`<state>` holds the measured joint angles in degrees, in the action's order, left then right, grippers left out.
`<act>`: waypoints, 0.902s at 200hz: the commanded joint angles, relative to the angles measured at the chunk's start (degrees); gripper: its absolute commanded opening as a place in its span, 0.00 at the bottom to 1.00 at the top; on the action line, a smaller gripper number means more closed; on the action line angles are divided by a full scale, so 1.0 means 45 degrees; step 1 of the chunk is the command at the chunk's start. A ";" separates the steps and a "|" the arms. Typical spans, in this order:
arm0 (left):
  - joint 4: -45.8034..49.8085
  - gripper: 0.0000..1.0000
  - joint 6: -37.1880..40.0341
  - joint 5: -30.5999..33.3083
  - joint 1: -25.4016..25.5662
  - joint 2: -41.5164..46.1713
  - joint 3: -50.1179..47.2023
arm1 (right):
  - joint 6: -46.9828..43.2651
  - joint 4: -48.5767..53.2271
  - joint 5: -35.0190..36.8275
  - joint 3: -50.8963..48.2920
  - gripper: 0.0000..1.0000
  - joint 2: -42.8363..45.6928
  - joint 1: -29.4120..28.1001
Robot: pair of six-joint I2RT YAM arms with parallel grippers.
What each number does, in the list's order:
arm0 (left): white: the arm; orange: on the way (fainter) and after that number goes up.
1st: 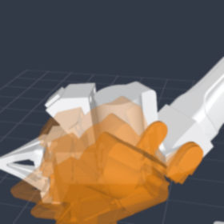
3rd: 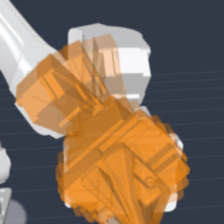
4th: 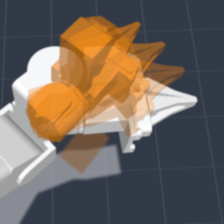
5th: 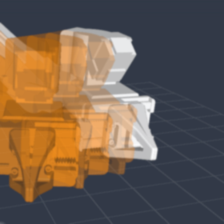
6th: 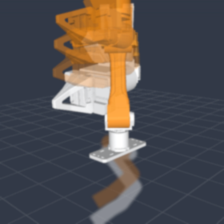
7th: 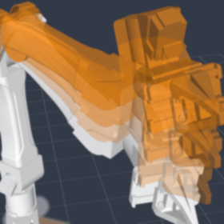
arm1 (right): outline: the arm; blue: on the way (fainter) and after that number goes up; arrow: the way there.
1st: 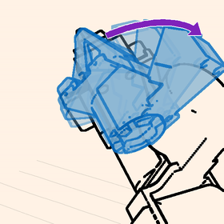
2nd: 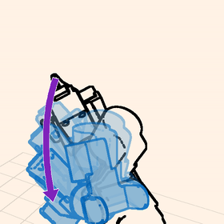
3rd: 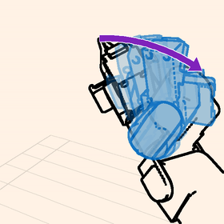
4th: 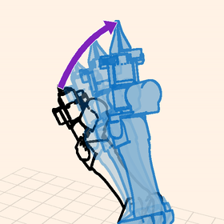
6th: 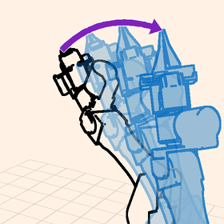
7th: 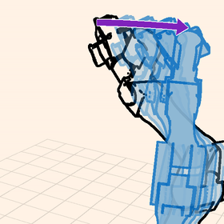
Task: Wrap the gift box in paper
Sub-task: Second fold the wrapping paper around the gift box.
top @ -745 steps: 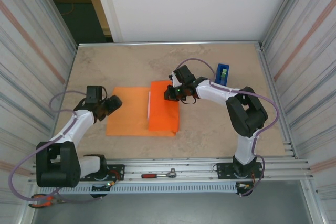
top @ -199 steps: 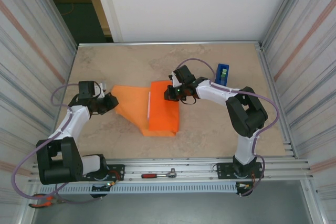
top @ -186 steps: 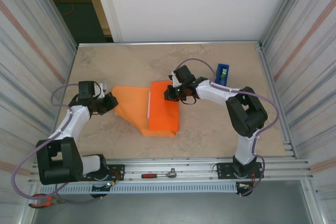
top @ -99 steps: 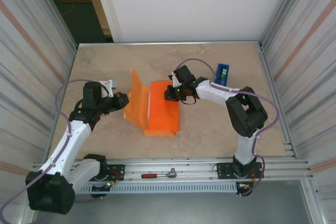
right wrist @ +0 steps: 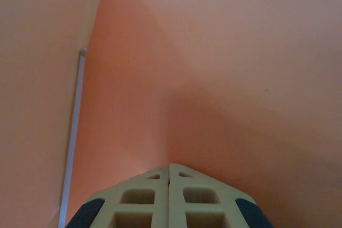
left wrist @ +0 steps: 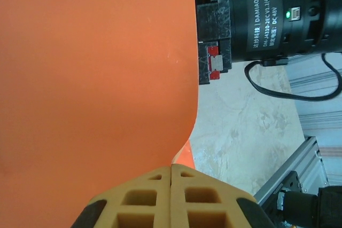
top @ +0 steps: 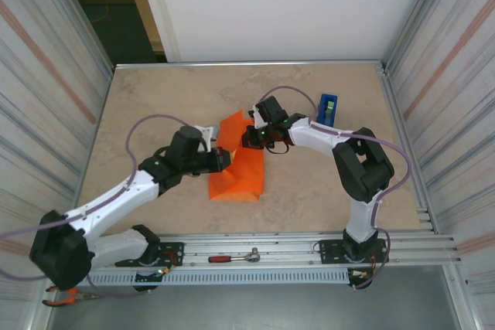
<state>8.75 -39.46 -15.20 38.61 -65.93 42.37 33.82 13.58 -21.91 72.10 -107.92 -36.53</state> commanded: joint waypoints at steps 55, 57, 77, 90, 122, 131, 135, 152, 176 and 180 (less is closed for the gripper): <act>-0.2547 0.00 -0.1289 0.2012 0.1766 -0.3109 0.0872 | 0.0003 0.0971 0.0935 -0.0728 0.00 -0.1492 -0.0582; -0.2550 0.00 -0.1304 0.2011 0.1765 -0.3158 0.0857 | 0.0008 0.0967 0.0912 -0.0728 0.00 -0.1493 -0.0594; -0.2560 0.00 -0.1107 0.2033 0.1830 -0.3470 0.0776 | 0.0042 0.0976 0.0890 -0.0728 0.00 -0.1524 -0.0614; -0.2546 0.00 -0.1009 0.2011 0.1828 -0.3622 0.0645 | 0.0041 0.0972 0.0915 -0.0727 0.00 -0.1524 -0.0640; -0.2584 0.00 -0.0745 0.1675 0.1830 -0.3787 0.0630 | 0.0062 0.0967 0.0904 -0.0728 0.00 -0.1526 -0.0669; -0.2626 0.00 -0.0678 0.1606 0.1830 -0.3739 0.0707 | 0.0062 0.0976 0.0920 -0.0722 0.00 -0.1536 -0.0670; -0.2646 0.00 -0.0632 0.1569 0.1833 -0.3744 0.0702 | 0.0072 0.0966 0.0916 -0.0727 0.00 -0.1545 -0.0686; -0.2772 0.00 -0.0540 0.1383 0.1850 -0.3803 0.0741 | 0.0081 0.0966 0.0951 -0.0728 0.00 -0.1579 -0.0713; -0.3175 0.00 -0.0447 0.1263 0.1850 -0.4161 0.0415 | 0.0150 0.0928 0.0961 -0.0728 0.00 -0.1621 -0.0753; -0.3332 0.00 -0.0476 0.1217 0.1850 -0.4238 0.0285 | 0.0164 0.0922 0.0962 -0.0728 0.00 -0.1620 -0.0781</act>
<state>-1.65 -42.87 -6.35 46.15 -83.15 45.52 33.87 10.90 -21.26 72.10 -108.68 -37.65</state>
